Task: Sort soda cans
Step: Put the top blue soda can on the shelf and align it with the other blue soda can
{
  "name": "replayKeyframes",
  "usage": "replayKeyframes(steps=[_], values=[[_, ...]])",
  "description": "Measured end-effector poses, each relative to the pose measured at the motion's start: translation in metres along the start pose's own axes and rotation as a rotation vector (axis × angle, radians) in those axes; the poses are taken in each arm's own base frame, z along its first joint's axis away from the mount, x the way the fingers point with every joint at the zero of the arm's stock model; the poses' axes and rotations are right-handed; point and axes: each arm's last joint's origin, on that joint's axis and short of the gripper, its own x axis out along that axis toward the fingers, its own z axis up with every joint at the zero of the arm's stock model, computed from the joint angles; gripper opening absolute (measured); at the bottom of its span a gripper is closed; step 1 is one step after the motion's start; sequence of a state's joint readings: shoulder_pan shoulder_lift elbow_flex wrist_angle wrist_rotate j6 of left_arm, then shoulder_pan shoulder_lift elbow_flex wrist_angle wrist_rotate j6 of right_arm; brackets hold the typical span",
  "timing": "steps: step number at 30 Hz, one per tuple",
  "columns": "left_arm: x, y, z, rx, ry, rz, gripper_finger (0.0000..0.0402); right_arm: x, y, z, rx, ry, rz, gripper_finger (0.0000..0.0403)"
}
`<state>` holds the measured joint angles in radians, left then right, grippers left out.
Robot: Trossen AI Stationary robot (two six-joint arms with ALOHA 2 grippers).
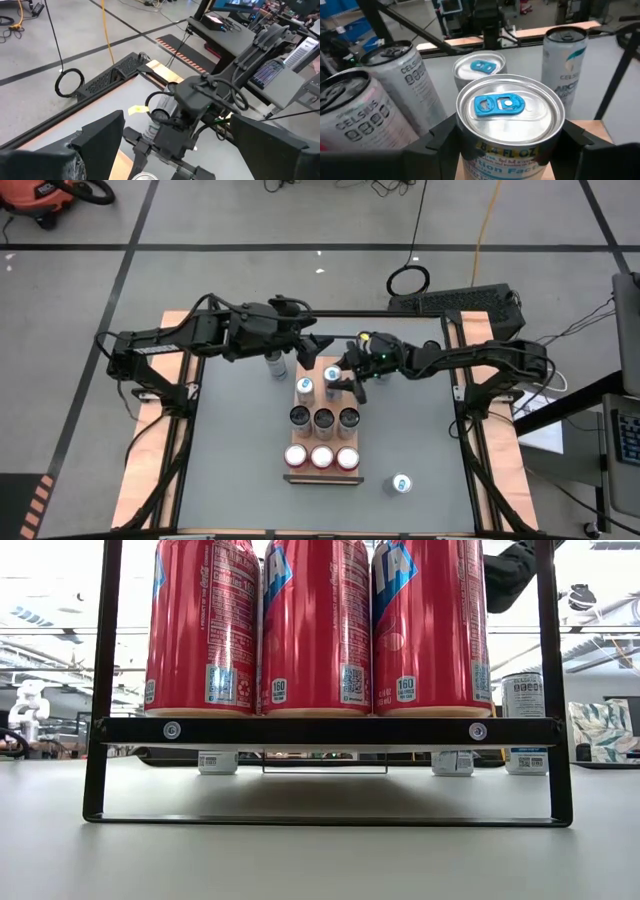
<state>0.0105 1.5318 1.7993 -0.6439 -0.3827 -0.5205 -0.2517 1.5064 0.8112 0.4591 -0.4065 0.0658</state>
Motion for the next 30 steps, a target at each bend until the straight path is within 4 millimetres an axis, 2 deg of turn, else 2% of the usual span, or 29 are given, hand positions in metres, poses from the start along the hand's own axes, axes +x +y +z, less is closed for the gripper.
replayKeyframes(steps=[13, 21, 30], values=[[0.0, 0.0, -0.001, 0.007, 0.015, 0.0, 0.0368, 0.008, -0.001, -0.008, -0.003, 0.024, -0.025, 0.0204], [0.0, 0.001, -0.002, 0.012, 0.024, 0.006, 0.0368, 0.01, 0.0, -0.01, -0.053, 0.023, -0.028, 0.0221], [0.0, 0.001, -0.003, 0.014, 0.029, 0.009, 0.0368, 0.016, 0.007, -0.013, -0.06, 0.02, -0.001, 0.0226]])
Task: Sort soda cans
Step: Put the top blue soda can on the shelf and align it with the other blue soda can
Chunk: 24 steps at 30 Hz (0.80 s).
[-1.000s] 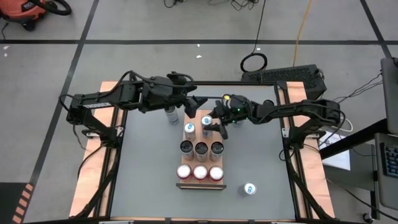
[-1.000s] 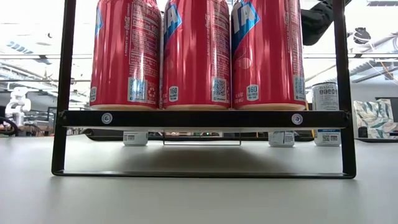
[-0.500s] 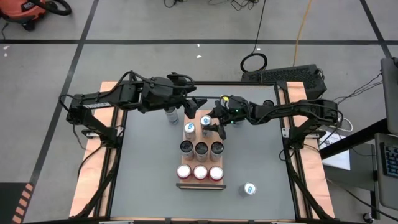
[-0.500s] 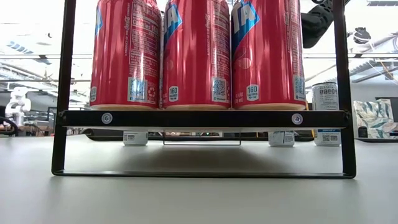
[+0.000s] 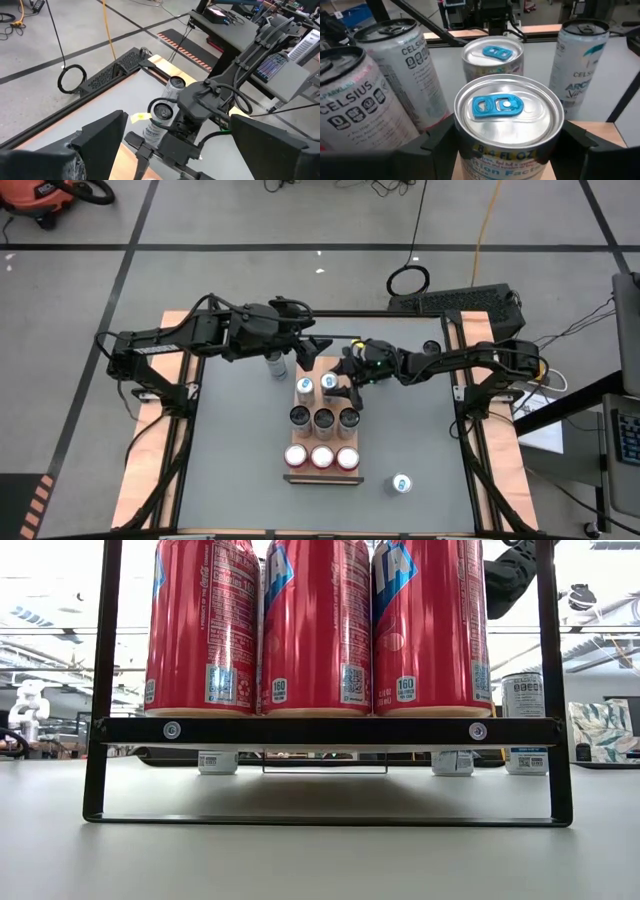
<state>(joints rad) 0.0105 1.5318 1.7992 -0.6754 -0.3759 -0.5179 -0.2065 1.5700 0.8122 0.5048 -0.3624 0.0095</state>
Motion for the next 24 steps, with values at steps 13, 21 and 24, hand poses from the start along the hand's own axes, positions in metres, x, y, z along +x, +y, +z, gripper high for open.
replayKeyframes(steps=[13, 21, 24], values=[[0.0, 0.0, 0.0, 0.001, 0.0, 0.0, 0.0368, 0.0006, 0.001, -0.0007, 0.003, 0.007, -0.022, 0.0227], [0.0, 0.0001, 0.0001, 0.001, 0.0, 0.001, 0.0368, 0.0006, 0.0013, -0.0007, 0.006, 0.007, -0.011, 0.0231], [-0.0001, 0.0004, -0.0006, 0.004, 0.007, 0.005, 0.0368, 0.0006, 0.002, -0.0007, 0.01, 0.008, 0.014, 0.0247]])
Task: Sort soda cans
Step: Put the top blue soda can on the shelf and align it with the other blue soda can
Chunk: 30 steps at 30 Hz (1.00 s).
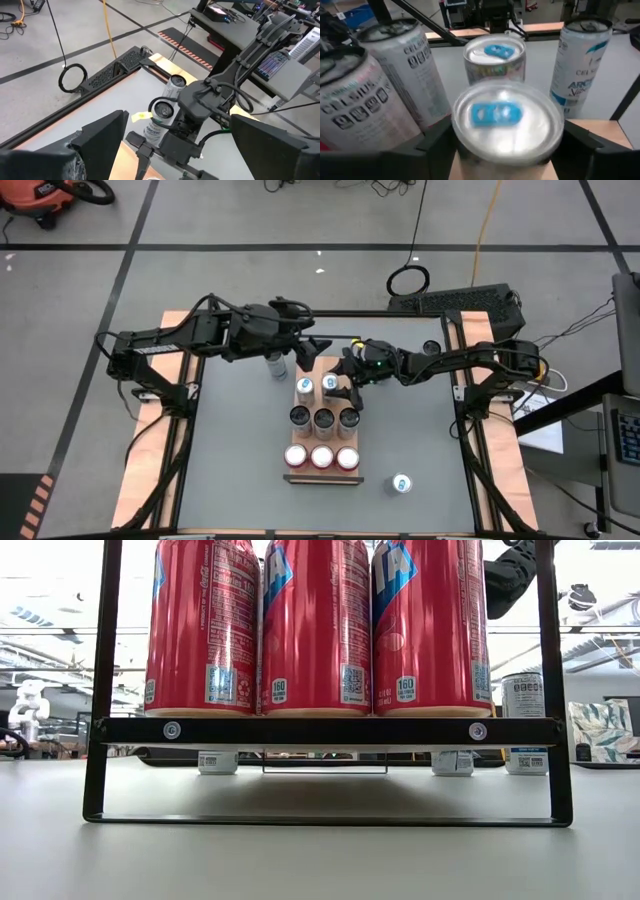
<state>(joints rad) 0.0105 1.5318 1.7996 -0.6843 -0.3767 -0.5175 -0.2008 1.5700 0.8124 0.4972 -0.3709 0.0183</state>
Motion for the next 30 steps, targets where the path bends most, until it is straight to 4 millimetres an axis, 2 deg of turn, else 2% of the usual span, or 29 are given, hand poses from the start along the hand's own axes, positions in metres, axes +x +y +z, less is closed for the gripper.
replayKeyframes(steps=[6, 21, 25, 30], values=[[0.0, 0.001, -0.001, 0.004, 0.011, 0.007, 0.0368, 0.0, 0.0, 0.001, -0.005, -0.006, 0.001, 0.0275], [0.0, 0.001, -0.001, 0.005, 0.009, 0.013, 0.0368, -0.011, 0.004, 0.016, 0.03, -0.063, 0.0, 0.0277], [0.0, 0.001, -0.001, 0.004, 0.009, 0.013, 0.0368, -0.023, 0.004, 0.027, 0.065, -0.088, -0.022, 0.0277], [0.0, 0.002, -0.003, -0.013, 0.024, 0.029, 0.0368, -0.055, 0.007, 0.049, 0.118, -0.126, -0.096, 0.0275]])
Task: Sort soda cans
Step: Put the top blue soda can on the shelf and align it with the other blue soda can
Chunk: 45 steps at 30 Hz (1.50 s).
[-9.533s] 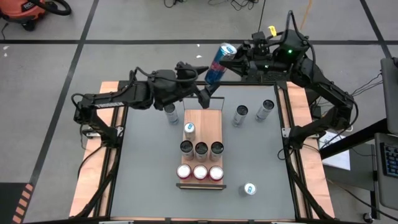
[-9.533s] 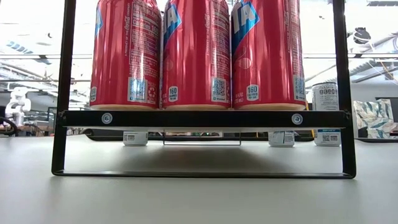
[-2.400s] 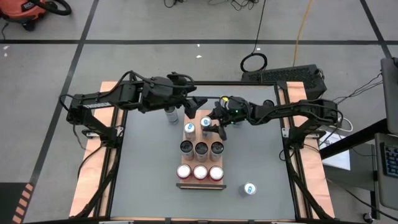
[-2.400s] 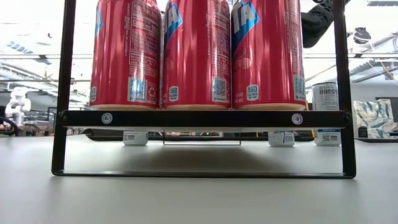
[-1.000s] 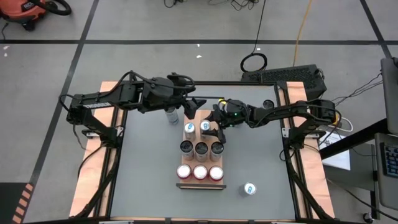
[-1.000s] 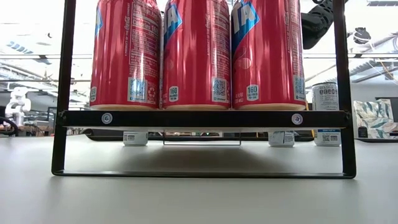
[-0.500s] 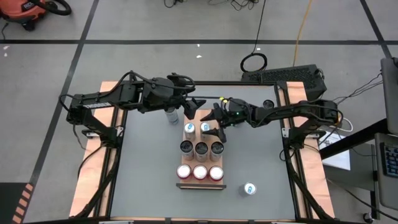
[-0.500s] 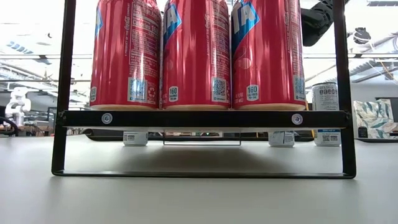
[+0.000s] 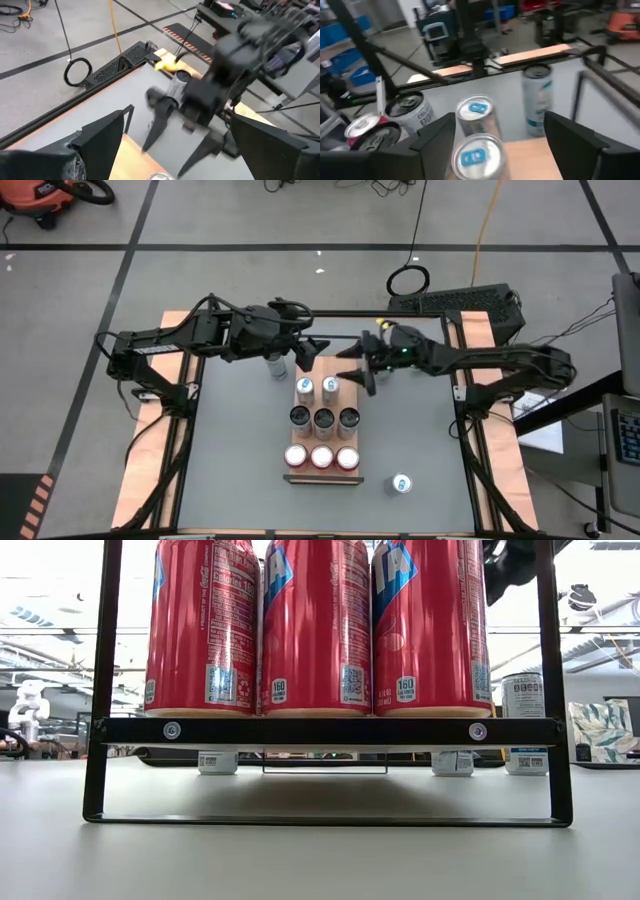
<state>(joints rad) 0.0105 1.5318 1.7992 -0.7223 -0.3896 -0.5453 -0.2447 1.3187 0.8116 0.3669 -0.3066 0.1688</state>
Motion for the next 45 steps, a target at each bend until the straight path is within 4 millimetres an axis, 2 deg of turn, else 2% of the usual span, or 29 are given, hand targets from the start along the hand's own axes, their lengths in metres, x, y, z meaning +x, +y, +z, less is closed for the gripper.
replayKeyframes(steps=[3, 8, 17, 23, 36, 45], values=[[0.0, 0.001, -0.001, 0.007, 0.011, 0.015, 0.0368, -0.018, 0.004, 0.012, 0.004, -0.007, -0.05, 0.0261], [0.0, 0.002, -0.002, 0.011, 0.017, 0.025, 0.0368, -0.031, 0.005, 0.007, 0.039, 0.1, -0.076, 0.0197], [0.0, 0.004, -0.001, 0.014, -0.006, 0.062, 0.0368, -0.02, 0.009, -0.006, 0.05, 0.17, -0.057, 0.0069], [0.0, 0.004, -0.001, 0.012, -0.017, 0.08, 0.0368, -0.011, 0.004, -0.019, 0.094, 0.238, -0.078, 0.0007], [0.0, 0.004, 0.0, 0.012, -0.024, 0.09, 0.0368, 0.014, -0.007, -0.041, 0.104, 0.279, -0.082, 0.0001], [0.0, 0.004, 0.0, 0.012, -0.024, 0.09, 0.0368, 0.017, -0.007, -0.041, 0.131, 0.266, -0.051, 0.0]])
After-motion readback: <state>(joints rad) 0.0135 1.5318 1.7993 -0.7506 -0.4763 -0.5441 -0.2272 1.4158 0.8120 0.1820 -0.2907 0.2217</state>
